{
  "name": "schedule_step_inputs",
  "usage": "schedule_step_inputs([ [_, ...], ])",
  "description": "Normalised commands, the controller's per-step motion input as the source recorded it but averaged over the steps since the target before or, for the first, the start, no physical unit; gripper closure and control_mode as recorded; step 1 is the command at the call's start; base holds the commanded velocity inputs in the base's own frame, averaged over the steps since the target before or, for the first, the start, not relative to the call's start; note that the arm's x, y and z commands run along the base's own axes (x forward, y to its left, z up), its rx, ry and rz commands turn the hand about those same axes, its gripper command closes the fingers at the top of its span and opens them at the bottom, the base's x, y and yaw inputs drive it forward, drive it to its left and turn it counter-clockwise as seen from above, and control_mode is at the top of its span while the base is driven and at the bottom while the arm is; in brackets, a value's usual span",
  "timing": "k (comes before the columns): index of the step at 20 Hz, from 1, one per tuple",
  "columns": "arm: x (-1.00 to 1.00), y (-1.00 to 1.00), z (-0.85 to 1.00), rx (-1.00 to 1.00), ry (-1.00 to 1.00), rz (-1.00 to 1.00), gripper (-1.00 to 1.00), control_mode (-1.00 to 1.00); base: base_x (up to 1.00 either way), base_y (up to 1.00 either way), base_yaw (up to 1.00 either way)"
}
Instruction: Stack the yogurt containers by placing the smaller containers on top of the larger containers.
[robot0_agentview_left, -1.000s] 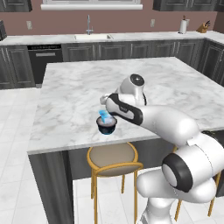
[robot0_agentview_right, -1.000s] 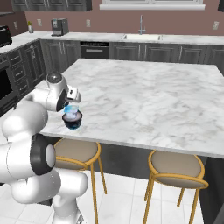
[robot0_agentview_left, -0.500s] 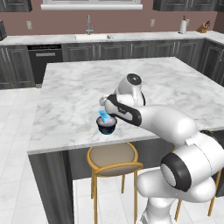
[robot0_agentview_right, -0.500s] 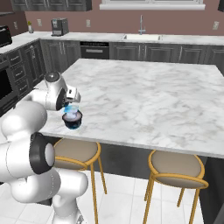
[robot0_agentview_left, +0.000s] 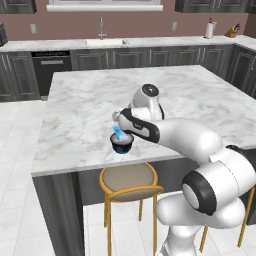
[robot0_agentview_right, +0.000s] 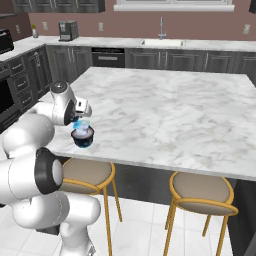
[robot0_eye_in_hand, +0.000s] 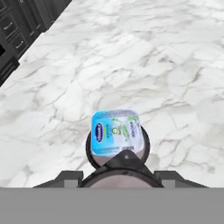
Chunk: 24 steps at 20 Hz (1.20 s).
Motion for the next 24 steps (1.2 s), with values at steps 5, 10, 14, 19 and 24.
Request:
schedule_step_inputs([
  [5, 0.13, 0.04, -0.17, 0.00, 0.00, 0.00, 1.00, -1.00, 0.00, 0.00, 0.00],
  [10, 0.17, 0.00, -0.13, 0.00, 0.00, 0.00, 1.00, -1.00, 0.00, 0.00, 0.00],
  [14, 0.17, 0.00, -0.12, 0.00, 0.00, 0.00, 1.00, -1.00, 0.00, 0.00, 0.00],
  [19, 0.14, 0.01, -0.10, 0.00, 0.00, 0.00, 1.00, -1.00, 0.00, 0.00, 0.00],
  [24, 0.09, 0.04, -0.09, 0.00, 0.00, 0.00, 1.00, -1.00, 0.00, 0.00, 0.00],
])
